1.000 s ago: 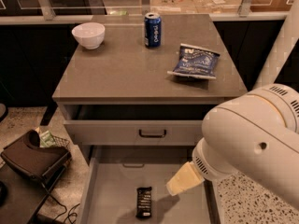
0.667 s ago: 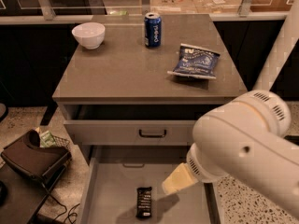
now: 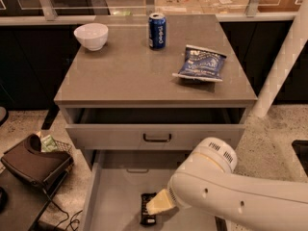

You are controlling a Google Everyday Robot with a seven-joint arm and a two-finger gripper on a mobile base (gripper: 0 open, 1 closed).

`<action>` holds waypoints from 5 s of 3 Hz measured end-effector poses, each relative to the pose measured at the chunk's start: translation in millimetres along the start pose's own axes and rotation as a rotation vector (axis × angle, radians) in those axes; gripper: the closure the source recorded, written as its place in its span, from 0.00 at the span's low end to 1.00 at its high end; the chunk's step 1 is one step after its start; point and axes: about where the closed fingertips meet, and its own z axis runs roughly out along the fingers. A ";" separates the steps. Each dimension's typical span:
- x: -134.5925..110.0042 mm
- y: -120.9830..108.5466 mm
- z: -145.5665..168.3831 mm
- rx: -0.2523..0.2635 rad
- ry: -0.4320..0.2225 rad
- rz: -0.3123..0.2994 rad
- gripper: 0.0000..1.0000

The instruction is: Pick rxbar chocolate from middle drawer and place on counter

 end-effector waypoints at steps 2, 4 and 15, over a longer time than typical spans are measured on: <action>-9.6 21.7 74.6 -0.086 -0.053 0.108 0.00; -11.7 21.6 76.6 -0.084 -0.060 0.173 0.00; -30.4 66.5 277.8 -0.120 0.062 0.229 0.00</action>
Offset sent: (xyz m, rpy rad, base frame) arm 0.0263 0.0538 -0.1255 0.2122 0.0041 -0.2405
